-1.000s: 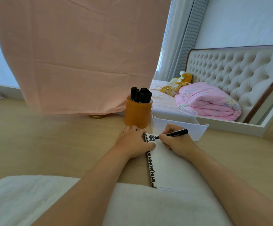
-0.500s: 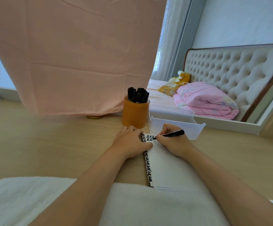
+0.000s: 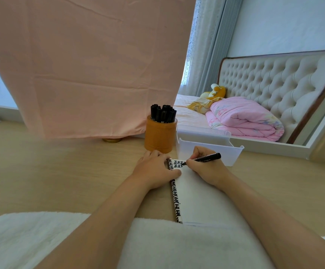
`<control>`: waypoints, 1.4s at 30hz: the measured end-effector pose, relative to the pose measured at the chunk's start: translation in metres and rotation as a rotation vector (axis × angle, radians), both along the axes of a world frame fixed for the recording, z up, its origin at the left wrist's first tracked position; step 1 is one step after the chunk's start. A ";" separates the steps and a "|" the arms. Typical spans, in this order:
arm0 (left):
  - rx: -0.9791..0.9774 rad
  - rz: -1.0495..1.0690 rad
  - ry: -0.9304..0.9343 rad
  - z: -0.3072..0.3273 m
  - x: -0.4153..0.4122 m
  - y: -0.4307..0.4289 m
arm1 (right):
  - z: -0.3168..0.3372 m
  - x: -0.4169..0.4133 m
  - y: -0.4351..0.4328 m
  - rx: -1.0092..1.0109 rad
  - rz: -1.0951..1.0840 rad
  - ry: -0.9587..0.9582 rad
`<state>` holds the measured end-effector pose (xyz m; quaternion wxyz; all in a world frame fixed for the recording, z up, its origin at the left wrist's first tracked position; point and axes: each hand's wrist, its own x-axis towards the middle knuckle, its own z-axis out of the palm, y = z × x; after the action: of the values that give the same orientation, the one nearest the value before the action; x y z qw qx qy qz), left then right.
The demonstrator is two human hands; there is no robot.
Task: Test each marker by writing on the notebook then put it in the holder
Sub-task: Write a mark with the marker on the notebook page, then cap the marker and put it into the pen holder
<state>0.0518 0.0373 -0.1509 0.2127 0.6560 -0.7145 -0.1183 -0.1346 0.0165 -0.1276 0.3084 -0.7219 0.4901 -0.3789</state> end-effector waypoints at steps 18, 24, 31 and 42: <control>-0.008 -0.007 -0.012 0.000 0.001 0.000 | 0.001 -0.003 0.002 0.049 0.021 -0.103; -0.005 -0.009 0.064 0.004 0.003 -0.001 | 0.002 -0.007 0.004 0.014 0.155 -0.204; -0.010 0.022 0.225 0.011 0.032 -0.005 | 0.022 -0.012 0.007 0.062 0.306 -0.224; -0.112 0.019 0.147 0.014 0.040 -0.002 | 0.038 -0.024 0.008 0.333 0.482 -0.244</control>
<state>0.0919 0.0357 -0.1367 0.3021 0.6394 -0.6962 -0.1238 -0.1582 0.0249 -0.0892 0.5596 -0.7061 0.3197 -0.2934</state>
